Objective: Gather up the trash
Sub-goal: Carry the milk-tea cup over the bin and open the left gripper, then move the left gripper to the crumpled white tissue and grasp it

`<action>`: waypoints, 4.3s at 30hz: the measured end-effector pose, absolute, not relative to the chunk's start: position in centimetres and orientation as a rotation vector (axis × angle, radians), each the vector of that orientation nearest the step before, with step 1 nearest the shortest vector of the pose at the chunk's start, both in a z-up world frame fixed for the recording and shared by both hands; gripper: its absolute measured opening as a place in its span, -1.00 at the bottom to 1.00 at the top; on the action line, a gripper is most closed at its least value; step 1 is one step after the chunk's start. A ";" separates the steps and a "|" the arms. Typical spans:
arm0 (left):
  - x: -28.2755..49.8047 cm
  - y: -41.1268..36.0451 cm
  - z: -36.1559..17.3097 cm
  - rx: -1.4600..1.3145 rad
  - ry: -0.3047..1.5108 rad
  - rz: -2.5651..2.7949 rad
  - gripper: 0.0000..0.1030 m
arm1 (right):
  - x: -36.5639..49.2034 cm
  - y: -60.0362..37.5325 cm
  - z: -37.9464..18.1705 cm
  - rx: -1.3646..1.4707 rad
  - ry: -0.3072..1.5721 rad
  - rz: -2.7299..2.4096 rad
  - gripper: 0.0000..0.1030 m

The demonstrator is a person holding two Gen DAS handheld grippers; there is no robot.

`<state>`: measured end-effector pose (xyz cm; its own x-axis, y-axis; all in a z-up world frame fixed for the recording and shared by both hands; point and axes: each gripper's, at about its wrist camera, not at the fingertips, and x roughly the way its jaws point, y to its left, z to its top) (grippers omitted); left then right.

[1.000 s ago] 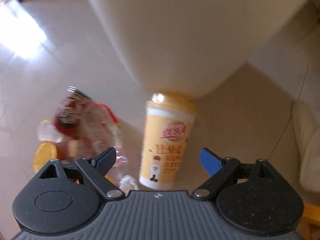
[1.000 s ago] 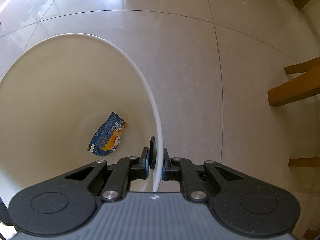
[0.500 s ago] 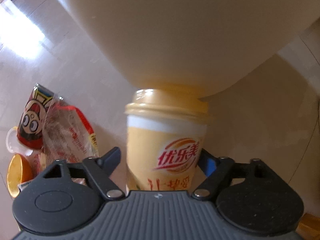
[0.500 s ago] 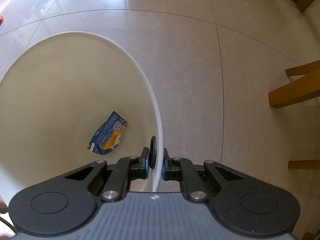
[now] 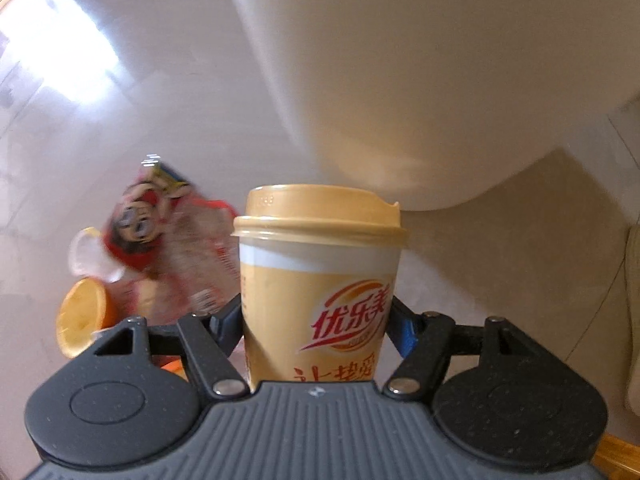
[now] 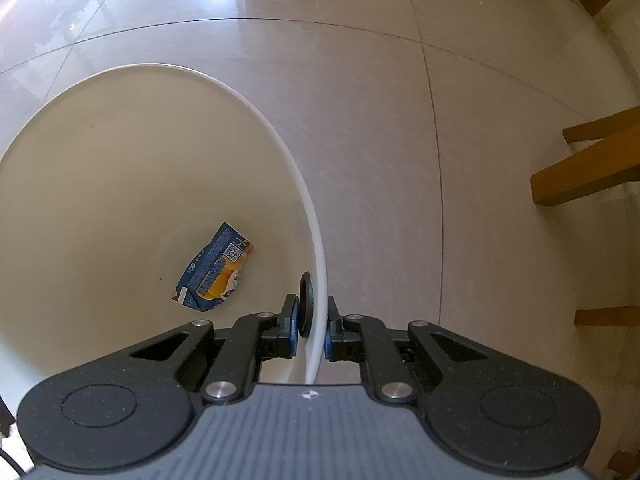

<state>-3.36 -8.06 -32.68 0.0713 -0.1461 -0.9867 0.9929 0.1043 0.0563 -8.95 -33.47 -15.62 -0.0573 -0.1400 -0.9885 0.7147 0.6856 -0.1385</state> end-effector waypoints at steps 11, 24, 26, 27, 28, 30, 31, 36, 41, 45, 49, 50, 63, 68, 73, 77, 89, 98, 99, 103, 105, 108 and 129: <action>2.0 -9.1 -22.8 1.010 1.160 -1.022 0.37 | -9.0 -33.5 -15.6 0.518 1.471 -0.780 -0.72; 4.0 -16.5 -8.7 0.863 1.204 -1.099 0.37 | -9.2 -34.0 -15.9 0.561 1.470 -0.786 -0.74; 3.7 -18.1 -7.9 0.860 1.183 -1.128 0.37 | -9.4 -34.1 -16.0 0.565 1.467 -0.784 -0.74; 3.4 -18.9 -7.6 0.854 1.176 -1.150 0.37 | -9.4 -34.1 -15.9 0.565 1.465 -0.781 -0.75; 3.1 -19.7 -7.3 0.847 1.171 -1.162 0.37 | -9.5 -34.1 -15.9 0.566 1.465 -0.779 -0.75; 2.3 -21.5 -7.2 0.841 1.169 -1.190 0.37 | -9.5 -34.1 -15.9 0.566 1.464 -0.779 -0.75; 2.0 -22.2 -7.4 0.838 1.175 -1.194 0.37 | -9.5 -34.2 -16.0 0.564 1.464 -0.779 -0.75; 0.5 -24.7 -8.9 0.823 1.219 -1.202 0.50 | -9.8 -34.1 -15.9 0.570 1.459 -0.778 -0.75; 0.4 -25.0 -9.9 0.802 1.222 -1.182 0.66 | -10.0 -34.0 -15.8 0.564 1.454 -0.771 -0.75; 0.1 -24.3 -9.9 0.808 1.226 -1.175 0.69 | -10.1 -34.0 -15.7 0.574 1.452 -0.772 -0.76; 0.2 -24.2 -9.9 0.814 1.201 -1.176 0.75 | -10.1 -34.2 -15.7 0.573 1.454 -0.770 -0.76; 0.2 -24.1 -9.9 0.813 1.195 -1.176 0.76 | -10.1 -34.2 -15.7 0.574 1.454 -0.771 -0.76; 2.0 -21.7 -8.5 0.767 1.151 -1.104 0.77 | -10.0 -34.6 -15.8 0.590 1.458 -0.775 -0.77; 3.1 -20.2 -8.2 0.757 1.116 -1.053 0.77 | -10.1 -34.9 -15.9 0.607 1.457 -0.783 -0.77; 4.3 -17.4 -8.9 0.734 1.111 -0.968 0.77 | -10.2 -35.0 -15.9 0.625 1.459 -0.792 -0.77; 5.1 -14.2 -10.7 0.732 1.118 -0.886 0.77 | -10.1 -35.1 -16.0 0.631 1.464 -0.798 -0.77; 4.6 -5.9 -20.4 0.717 1.166 -0.751 0.77 | -10.2 -35.4 -16.3 0.648 1.462 -0.821 -0.76; 5.3 -0.9 -29.6 0.612 1.293 -0.561 0.77 | -9.9 -34.6 -15.9 0.631 1.454 -0.833 -0.76; 5.4 -0.5 -30.4 0.595 1.304 -0.543 0.77 | -9.9 -34.5 -15.9 0.624 1.456 -0.832 -0.76; 5.0 0.6 -31.9 0.541 1.327 -0.512 0.76 | -9.7 -34.3 -15.9 0.615 1.457 -0.831 -0.75; 4.4 0.8 -32.6 0.504 1.347 -0.528 0.76 | -9.6 -34.3 -15.9 0.607 1.459 -0.828 -0.75; 3.6 0.8 -34.2 0.473 1.368 -0.519 0.74 | -9.6 -34.2 -15.9 0.599 1.460 -0.820 -0.75; 4.7 1.9 -39.8 0.242 1.442 -0.388 -0.40 | -9.8 -33.8 -15.7 0.575 1.454 -0.811 -0.75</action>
